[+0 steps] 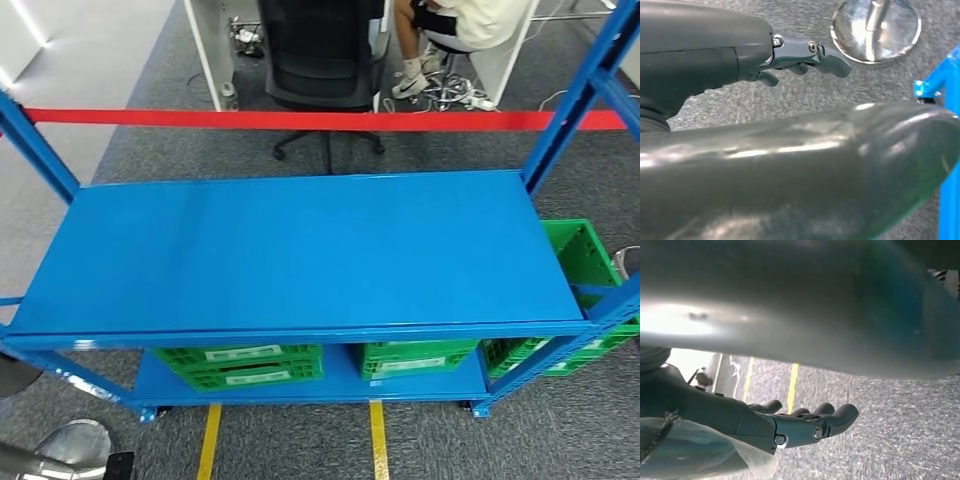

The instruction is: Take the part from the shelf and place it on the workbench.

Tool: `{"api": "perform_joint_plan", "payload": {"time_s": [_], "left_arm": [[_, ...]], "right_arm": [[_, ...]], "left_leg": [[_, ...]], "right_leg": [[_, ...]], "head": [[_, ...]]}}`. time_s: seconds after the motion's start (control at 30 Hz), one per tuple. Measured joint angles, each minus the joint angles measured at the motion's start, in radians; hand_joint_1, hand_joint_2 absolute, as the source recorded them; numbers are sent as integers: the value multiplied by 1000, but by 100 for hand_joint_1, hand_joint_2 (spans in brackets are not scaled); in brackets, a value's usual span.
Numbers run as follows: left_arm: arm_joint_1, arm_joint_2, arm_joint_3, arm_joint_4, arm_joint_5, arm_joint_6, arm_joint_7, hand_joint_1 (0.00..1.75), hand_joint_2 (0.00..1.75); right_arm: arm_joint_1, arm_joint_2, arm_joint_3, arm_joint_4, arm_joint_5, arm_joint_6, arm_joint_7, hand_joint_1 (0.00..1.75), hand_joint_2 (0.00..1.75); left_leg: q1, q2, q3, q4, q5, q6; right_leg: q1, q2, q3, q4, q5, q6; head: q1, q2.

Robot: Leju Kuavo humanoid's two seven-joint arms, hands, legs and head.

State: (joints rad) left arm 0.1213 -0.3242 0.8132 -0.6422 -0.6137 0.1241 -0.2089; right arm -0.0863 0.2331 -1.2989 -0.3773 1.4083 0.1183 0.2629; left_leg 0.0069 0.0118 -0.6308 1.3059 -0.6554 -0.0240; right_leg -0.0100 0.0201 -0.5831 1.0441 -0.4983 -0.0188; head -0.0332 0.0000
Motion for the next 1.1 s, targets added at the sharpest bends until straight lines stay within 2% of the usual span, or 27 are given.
{"api": "perform_joint_plan", "payload": {"time_s": [0.03, 0.07, 0.1, 0.13, 0.17, 0.23, 0.27, 0.5, 0.53, 0.63, 0.67, 0.7, 0.83, 1.1], "left_arm": [[0, 0, -2, 0, 2, 0, 0, 0, 0], [1, 0, -4, -1, 3, 1, 1, 0, 0], [1, 0, -6, -2, 6, 1, 2, 0, 0], [1, 0, -10, -3, 8, 2, 3, 0, 0], [1, 0, -13, -5, 11, 2, 6, 0, 0], [3, 0, -20, -8, 18, 4, 11, 0, 0], [5, -1, -23, -9, 21, 5, 12, 0, 0], [10, -1, -46, -18, 42, 10, 24, 0, 0], [10, 0, -49, -19, 44, 11, 26, 0, 0], [13, 0, -58, -23, 50, 15, 35, 0, 131], [14, 1, -63, -25, 52, 15, 39, 0, 175], [16, 2, -72, -26, 56, 15, 45, 0, 175], [25, 8, -123, -27, 85, 10, 59, 0, 0], [32, 23, -217, -24, 159, -7, 80, 0, 0]], "right_arm": [[1, 0, 0, 0, -1, 0, 0, 0, 0], [1, 0, 0, 0, -1, 0, 1, 0, 0], [2, 0, 0, 0, -2, 0, 2, 0, 0], [1, 0, 0, 0, -2, -1, 3, 0, 0], [1, 0, 0, 0, -3, -1, 3, 0, 0], [1, 0, 0, -1, -3, -3, 4, 0, 0], [1, 0, 0, -1, -4, -3, 4, 0, 0], [1, 0, 0, -1, -13, -3, 4, 0, 0], [1, 0, 0, -1, -16, -3, 4, 0, 44], [1, 0, 0, -1, -18, -4, 4, 0, 175], [2, 0, 2, -1, -19, -5, 4, 0, 175], [3, 0, 9, -2, -23, -7, 4, 0, 175], [13, -4, 75, -5, -87, -14, 4, 0, 0], [39, -30, 232, -12, -271, -30, 4, 0, 0]], "left_leg": [[1, 0, 9, -37, 38, 0], [2, -2, 31, -99, 84, 2], [2, -6, 53, -162, 119, 4], [1, -10, 72, -217, 139, 8], [1, -13, 83, -252, 148, 9], [0, -17, 86, -272, 145, 12], [0, -18, 85, -272, 147, 12], [-4, -19, 85, -271, 148, 25], [-5, -19, 85, -271, 148, 25], [-6, -19, 85, -271, 147, 27], [-6, -19, 85, -271, 146, 28], [-6, -19, 85, -271, 146, 28], [-6, -19, 85, -271, 146, 28], [-4, -19, 85, -271, 146, 28]], "right_leg": [[-1, 8, 4, 0, -1, 0], [-1, 14, 8, 0, -2, 2], [0, 19, 10, 0, -5, 5], [1, 23, 11, 2, -6, 10], [3, 24, 9, 2, -8, 12], [5, 22, 5, 2, -8, 13], [5, 20, 5, -1, -7, 11], [2, 18, 13, -15, 1, 25], [1, 18, 13, -15, 1, 26], [0, 18, 13, -15, 1, 31], [0, 18, 13, -15, 1, 32], [0, 18, 13, -15, 1, 33], [0, 18, 13, -15, 1, 33], [1, 18, 13, -15, 0, 33]], "head": [[0, 0], [0, 0], [0, 0], [0, 0], [1, 0], [4, 0], [6, 0], [6, 0], [6, 0], [6, 0], [6, 0], [6, 0], [6, 0], [6, 0]]}}
